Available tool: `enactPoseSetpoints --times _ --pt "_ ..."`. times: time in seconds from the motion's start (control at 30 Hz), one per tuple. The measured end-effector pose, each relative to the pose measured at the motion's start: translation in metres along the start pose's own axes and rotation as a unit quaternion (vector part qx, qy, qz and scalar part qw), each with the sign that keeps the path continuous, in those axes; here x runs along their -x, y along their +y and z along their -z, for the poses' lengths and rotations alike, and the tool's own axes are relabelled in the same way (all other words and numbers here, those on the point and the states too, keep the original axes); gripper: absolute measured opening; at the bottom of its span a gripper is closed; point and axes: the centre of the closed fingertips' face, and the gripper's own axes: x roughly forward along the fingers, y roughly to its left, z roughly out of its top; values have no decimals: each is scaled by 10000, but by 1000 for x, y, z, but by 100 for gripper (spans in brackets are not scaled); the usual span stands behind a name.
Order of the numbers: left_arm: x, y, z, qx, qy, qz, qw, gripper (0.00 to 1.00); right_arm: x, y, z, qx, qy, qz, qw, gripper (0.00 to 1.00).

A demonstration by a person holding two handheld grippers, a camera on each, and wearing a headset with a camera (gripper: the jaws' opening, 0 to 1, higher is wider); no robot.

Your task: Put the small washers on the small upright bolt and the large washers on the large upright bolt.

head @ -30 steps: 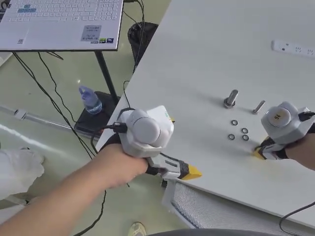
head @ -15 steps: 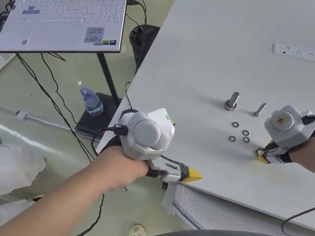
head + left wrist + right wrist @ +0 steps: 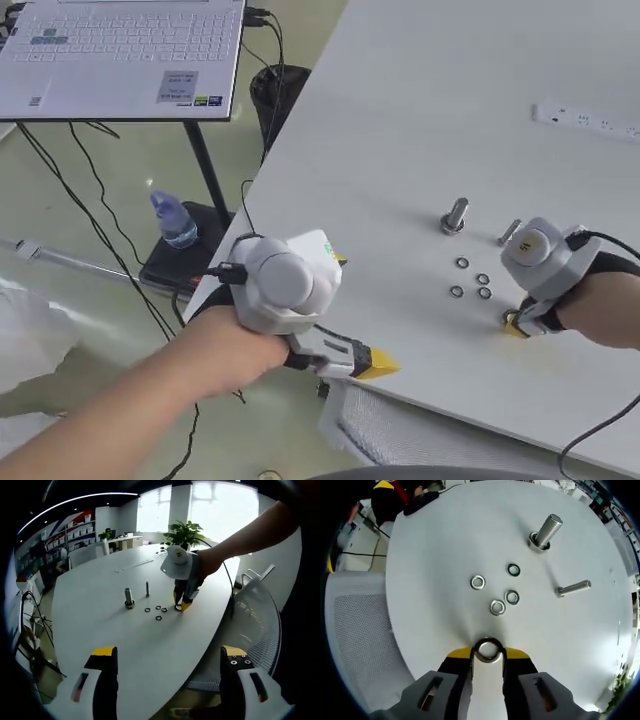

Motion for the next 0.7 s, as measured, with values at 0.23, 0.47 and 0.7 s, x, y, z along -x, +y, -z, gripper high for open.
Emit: enactPoseSetpoints --times 0.23,0.47,0.7 --pt "-1 -2 -6 49 -47 -51 10000 82 0 -1 -1 193 98 -53 9998 20" --pt "0 -6 -6 69 -56 -45 10000 82 2 -1 2 30 -155 -200 9997 20" --pt "1 -4 -1 95 -13 -25 10000 82 7 0 -3 -62 -195 -266 9994 21"
